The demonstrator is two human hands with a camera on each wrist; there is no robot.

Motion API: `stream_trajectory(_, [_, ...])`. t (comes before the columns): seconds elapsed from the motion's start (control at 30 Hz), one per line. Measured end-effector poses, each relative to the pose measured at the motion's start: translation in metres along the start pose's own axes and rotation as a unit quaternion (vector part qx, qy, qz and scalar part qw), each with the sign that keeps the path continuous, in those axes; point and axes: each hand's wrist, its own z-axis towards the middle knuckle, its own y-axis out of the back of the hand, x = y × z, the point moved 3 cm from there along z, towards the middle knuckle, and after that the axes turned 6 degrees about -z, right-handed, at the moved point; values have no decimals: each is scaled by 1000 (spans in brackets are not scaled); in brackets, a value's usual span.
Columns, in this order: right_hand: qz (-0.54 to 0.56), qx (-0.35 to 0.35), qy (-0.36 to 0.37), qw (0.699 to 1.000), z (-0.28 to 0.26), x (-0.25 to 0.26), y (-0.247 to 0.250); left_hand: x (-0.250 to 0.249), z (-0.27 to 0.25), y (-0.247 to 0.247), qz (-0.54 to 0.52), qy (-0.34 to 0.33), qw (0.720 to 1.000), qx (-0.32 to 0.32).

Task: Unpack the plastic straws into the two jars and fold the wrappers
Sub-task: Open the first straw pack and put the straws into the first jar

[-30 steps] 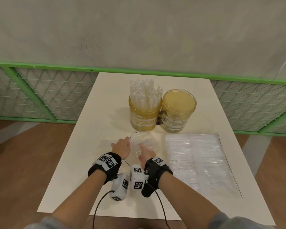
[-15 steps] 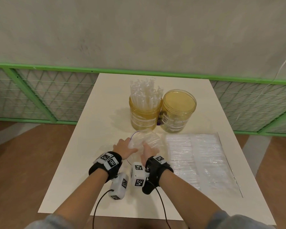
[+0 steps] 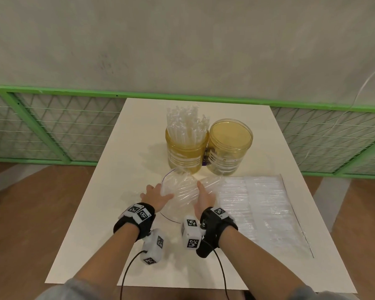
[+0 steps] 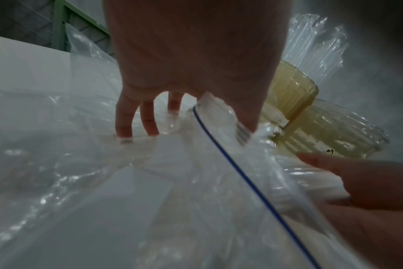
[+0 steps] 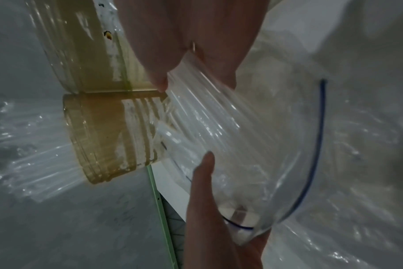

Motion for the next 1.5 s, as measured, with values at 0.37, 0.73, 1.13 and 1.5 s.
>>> stream_trajectory(0.37, [-65, 33, 35, 997, -18, -1, -7, -18, -2, 1, 115, -68, 991, -7])
stream_trajectory(0.73, [-35, 19, 180, 983, -33, 71, 24, 21, 9, -3, 65, 10, 998, 9])
stream_trajectory(1.13, [-21, 38, 324, 945, -96, 140, 4, -64, -16, 40, -120, -106, 984, -81])
stream_trajectory(1.5, [8, 89, 397, 913, -112, 144, 0, -78, -42, 4, -675, 52, 687, 265])
